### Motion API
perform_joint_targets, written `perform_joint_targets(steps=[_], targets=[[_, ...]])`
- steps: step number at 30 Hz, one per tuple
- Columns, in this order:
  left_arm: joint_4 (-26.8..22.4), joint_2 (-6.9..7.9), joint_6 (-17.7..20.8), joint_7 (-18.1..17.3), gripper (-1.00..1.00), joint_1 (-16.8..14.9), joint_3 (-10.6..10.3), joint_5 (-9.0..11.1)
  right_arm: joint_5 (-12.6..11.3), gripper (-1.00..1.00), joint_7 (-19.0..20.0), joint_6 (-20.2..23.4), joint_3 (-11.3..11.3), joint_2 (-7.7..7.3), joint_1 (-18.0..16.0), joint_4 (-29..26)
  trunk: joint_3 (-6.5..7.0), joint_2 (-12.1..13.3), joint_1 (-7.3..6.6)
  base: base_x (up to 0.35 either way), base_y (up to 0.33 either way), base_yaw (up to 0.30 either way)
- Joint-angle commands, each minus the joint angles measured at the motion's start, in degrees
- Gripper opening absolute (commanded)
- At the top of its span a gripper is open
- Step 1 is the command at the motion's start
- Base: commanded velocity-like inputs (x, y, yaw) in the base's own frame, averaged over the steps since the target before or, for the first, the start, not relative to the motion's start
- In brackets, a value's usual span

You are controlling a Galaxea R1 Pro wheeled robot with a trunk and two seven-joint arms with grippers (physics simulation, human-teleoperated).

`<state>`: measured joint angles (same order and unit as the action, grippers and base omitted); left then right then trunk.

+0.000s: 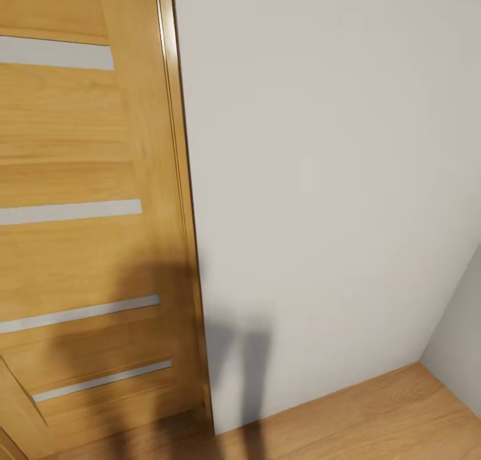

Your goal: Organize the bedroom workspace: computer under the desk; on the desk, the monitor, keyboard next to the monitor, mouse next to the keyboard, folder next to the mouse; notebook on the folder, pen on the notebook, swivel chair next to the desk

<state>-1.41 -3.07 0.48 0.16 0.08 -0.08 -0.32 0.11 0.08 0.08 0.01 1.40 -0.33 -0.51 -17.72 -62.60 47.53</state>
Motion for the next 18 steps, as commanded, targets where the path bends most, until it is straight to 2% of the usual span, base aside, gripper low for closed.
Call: perform_joint_targets(steps=[1,10,14,18], targets=[[-0.09,0.0,0.05,0.02,1.0,0.01,-0.01,-0.03,0.02,1.0,0.01,0.01,0.0,0.0,-0.02,-0.02,0.13,0.38,-0.23,0.0,0.0,0.0],[-0.09,0.01,0.05,0.02,1.0,0.01,-0.01,-0.03,-0.09,1.0,0.07,-0.36,-0.11,0.0,-0.02,-0.02,1.74,3.99,-2.2,0.0,0.0,0.0],[-0.09,0.01,0.05,0.02,1.0,0.01,-0.01,-0.03,-0.31,1.0,0.18,-3.43,-0.26,0.06,-0.02,0.11,2.46,5.59,-3.08,0.0,0.0,0.0],[-0.09,0.05,0.05,0.02,1.0,0.01,-0.01,-0.03,-0.39,1.0,0.24,-8.3,-0.29,0.17,-0.02,0.37,3.18,7.2,-3.96,0.0,0.0,0.0]])
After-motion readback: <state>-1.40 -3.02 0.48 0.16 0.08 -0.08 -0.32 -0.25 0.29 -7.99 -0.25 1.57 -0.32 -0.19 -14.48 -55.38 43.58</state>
